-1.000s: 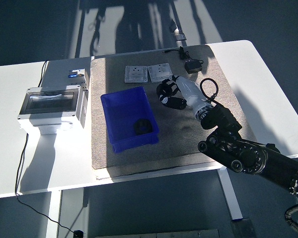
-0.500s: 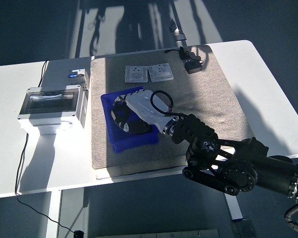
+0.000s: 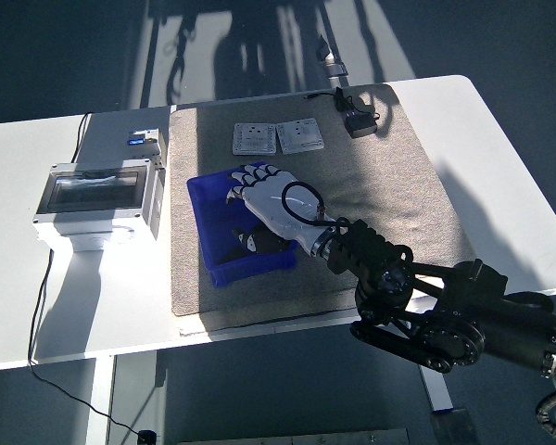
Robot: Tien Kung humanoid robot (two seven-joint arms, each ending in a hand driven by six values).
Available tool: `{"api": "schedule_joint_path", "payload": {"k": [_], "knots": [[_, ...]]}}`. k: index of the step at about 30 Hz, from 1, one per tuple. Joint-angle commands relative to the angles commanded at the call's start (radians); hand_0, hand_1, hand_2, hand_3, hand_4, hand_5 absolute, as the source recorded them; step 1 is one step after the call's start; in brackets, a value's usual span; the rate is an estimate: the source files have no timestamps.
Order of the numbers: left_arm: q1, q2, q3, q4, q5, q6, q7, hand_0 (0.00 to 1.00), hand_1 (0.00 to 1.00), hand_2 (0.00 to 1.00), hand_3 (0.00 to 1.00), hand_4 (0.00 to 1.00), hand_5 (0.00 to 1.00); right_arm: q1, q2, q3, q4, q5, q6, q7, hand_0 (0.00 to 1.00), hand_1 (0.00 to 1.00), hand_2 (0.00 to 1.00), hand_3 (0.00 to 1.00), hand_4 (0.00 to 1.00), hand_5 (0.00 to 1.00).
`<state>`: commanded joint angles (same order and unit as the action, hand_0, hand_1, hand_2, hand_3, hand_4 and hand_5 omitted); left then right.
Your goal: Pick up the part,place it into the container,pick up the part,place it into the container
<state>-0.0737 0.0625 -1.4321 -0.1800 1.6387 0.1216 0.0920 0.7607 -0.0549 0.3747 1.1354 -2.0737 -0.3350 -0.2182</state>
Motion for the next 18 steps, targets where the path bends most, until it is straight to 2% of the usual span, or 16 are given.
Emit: {"api": "schedule_joint_path", "payload": {"k": [3, 4, 8, 9, 10, 14, 15, 16, 18], "knots": [[-0.001, 0.001, -0.002, 0.0, 0.01, -0.002, 0.002, 0.657, 0.663, 0.624, 0.399, 0.771, 0.998, -0.055, -0.027, 0.065, 0.02, 0.08, -0.066, 0.05, 0.909, 0.983, 0.979, 0.794, 0.765, 0.546], [0.0, 0.001, -0.001, 0.0, 0.008, -0.002, 0.002, 0.656, 0.663, 0.622, 0.393, 0.771, 0.998, -0.082, -0.043, 0.095, 0.034, 0.114, -0.093, 0.075, 0.873, 0.949, 0.953, 0.745, 0.754, 0.525], [0.012, -0.004, 0.013, 0.0, -0.03, 0.005, -0.003, 0.656, 0.663, 0.622, 0.393, 0.771, 0.998, -0.195, -0.12, 0.223, 0.113, 0.248, -0.183, 0.177, 0.873, 0.949, 0.953, 0.745, 0.754, 0.525], [0.016, -0.007, 0.018, 0.0, -0.043, 0.008, -0.004, 0.656, 0.663, 0.622, 0.393, 0.771, 0.998, -0.229, -0.142, 0.258, 0.139, 0.284, -0.192, 0.211, 0.873, 0.949, 0.953, 0.745, 0.754, 0.525], [0.019, -0.009, 0.026, 0.0, -0.055, 0.012, -0.006, 0.655, 0.663, 0.624, 0.392, 0.766, 0.995, -0.268, -0.166, 0.297, 0.168, 0.324, -0.189, 0.247, 0.792, 0.823, 0.846, 0.687, 0.704, 0.463], [0.029, -0.01, 0.056, 0.0, -0.065, 0.023, -0.013, 0.655, 0.663, 0.624, 0.392, 0.766, 0.995, -0.415, -0.247, 0.437, 0.277, 0.471, -0.16, 0.374, 0.792, 0.823, 0.846, 0.687, 0.704, 0.463], [0.03, -0.01, 0.056, 0.0, -0.06, 0.024, -0.012, 0.655, 0.663, 0.624, 0.392, 0.766, 0.995, -0.449, -0.259, 0.468, 0.302, 0.507, -0.155, 0.403, 0.792, 0.823, 0.846, 0.687, 0.704, 0.463], [0.03, -0.009, 0.055, 0.0, -0.054, 0.024, -0.011, 0.652, 0.661, 0.623, 0.392, 0.767, 0.983, -0.484, -0.264, 0.498, 0.326, 0.547, -0.151, 0.432, 0.711, 0.637, 0.686, 0.648, 0.696, 0.446], [0.028, -0.008, 0.052, 0.0, -0.043, 0.023, -0.009, 0.652, 0.661, 0.623, 0.392, 0.767, 0.983, -0.539, -0.257, 0.548, 0.356, 0.616, -0.151, 0.484, 0.711, 0.637, 0.686, 0.648, 0.696, 0.446]]}}
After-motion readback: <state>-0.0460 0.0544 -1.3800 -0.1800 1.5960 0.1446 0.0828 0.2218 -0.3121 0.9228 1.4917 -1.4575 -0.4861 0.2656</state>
